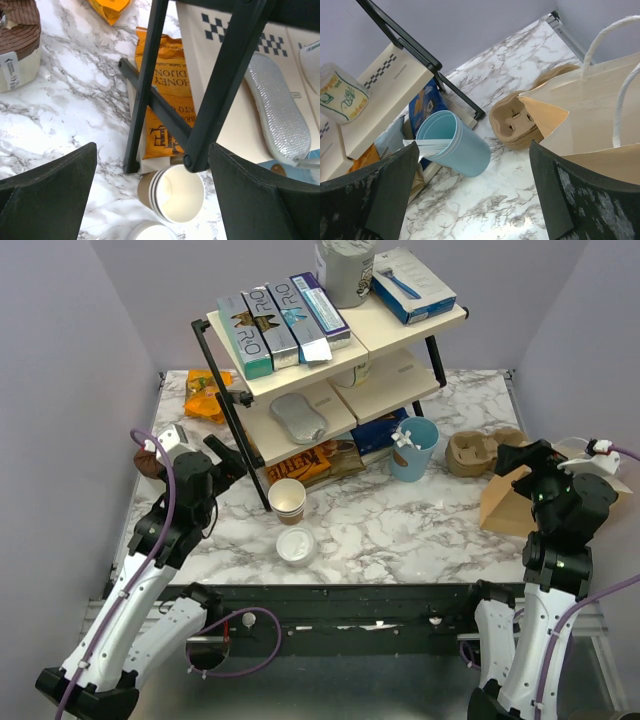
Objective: Pack the takeout coffee
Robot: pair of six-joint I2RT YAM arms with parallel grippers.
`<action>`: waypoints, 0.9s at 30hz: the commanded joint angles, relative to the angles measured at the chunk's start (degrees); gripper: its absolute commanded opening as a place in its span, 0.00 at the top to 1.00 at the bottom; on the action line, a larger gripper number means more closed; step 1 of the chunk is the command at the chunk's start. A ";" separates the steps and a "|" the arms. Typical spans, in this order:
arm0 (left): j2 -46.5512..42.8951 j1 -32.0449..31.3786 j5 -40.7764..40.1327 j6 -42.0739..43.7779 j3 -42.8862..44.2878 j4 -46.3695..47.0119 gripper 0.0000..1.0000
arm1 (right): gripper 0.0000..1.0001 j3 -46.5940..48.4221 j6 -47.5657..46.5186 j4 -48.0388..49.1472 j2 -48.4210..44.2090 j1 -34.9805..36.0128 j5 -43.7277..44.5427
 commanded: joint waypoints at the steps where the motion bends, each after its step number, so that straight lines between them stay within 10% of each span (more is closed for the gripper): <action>1: -2.51 0.15 -0.15 -0.49 -0.88 -3.83 0.01 | 0.00 -0.82 0.14 -1.26 0.26 0.17 -1.62; 15: -3.13 0.15 8.72 2.06 -2.11 2.31 0.01 | 0.00 -6.01 0.22 25.69 7.62 0.69 -32.02; 27: 6.36 0.24 11.71 1.88 -1.24 11.55 0.01 | 0.03 10.51 -8.21 45.04 42.51 18.89 -24.92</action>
